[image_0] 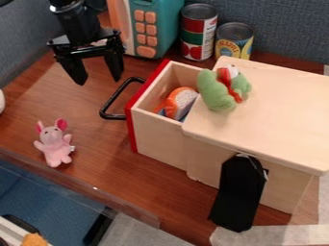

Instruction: Moves a green thing on the left side of the table

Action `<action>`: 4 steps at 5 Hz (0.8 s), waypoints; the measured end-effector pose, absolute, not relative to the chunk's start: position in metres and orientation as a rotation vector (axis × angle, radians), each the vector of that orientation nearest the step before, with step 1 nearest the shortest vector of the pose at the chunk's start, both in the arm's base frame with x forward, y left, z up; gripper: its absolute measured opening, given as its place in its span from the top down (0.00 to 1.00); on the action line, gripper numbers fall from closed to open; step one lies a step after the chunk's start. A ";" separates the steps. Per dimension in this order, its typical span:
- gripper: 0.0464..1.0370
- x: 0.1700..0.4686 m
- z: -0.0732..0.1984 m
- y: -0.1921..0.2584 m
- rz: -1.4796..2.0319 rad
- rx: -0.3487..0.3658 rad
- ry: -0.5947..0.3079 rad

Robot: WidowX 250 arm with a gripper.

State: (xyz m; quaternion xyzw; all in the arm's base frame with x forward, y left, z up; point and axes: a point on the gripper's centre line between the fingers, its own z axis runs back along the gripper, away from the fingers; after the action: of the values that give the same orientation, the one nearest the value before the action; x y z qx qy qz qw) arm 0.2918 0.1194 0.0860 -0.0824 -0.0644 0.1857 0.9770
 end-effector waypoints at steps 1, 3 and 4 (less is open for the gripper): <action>0.04 0.290 0.078 0.117 0.379 -0.179 -0.103; 0.04 0.296 0.134 0.033 0.201 -0.217 -0.159; 0.04 0.305 0.151 0.000 0.140 -0.259 -0.159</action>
State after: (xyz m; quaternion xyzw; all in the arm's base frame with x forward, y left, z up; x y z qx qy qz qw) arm 0.3046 -0.0001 0.1512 -0.1288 -0.0794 0.0694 0.9860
